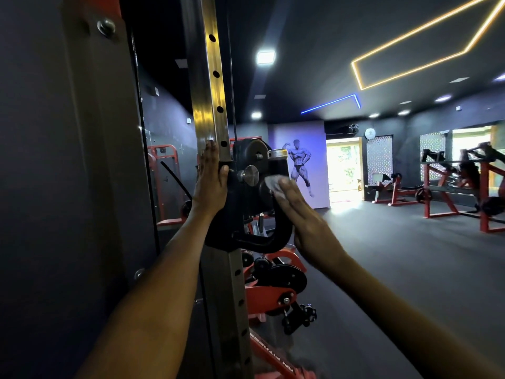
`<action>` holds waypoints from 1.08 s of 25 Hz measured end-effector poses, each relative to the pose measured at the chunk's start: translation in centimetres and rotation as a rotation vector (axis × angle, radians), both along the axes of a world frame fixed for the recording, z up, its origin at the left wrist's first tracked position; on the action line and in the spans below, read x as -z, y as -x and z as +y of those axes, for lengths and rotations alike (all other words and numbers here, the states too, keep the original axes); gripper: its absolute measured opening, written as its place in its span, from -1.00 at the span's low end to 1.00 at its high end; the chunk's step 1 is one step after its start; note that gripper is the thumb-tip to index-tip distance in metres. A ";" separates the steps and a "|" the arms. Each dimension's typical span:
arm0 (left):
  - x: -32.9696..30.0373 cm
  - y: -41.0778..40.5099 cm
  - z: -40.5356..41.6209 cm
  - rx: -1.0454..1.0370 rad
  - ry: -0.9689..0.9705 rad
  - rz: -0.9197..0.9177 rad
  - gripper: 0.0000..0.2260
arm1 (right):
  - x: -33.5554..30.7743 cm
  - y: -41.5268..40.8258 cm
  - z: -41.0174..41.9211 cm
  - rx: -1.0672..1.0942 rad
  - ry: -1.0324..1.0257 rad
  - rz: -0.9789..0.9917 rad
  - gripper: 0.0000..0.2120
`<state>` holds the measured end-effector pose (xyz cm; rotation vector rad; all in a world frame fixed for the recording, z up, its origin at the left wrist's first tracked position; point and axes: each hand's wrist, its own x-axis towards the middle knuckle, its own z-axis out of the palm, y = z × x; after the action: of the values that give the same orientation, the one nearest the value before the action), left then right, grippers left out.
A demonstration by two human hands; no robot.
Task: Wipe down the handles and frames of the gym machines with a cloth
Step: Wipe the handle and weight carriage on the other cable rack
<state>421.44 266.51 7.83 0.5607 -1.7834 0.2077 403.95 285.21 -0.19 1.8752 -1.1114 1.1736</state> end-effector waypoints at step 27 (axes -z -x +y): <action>0.4 0.2 -0.4 -0.008 -0.030 0.012 -0.43 | 0.7 -1.3 -0.4 -0.324 -0.333 -1.301 -0.78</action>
<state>421.23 266.08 7.44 0.5893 -1.7755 0.1835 405.24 284.84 -0.91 1.4113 -1.7268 2.7010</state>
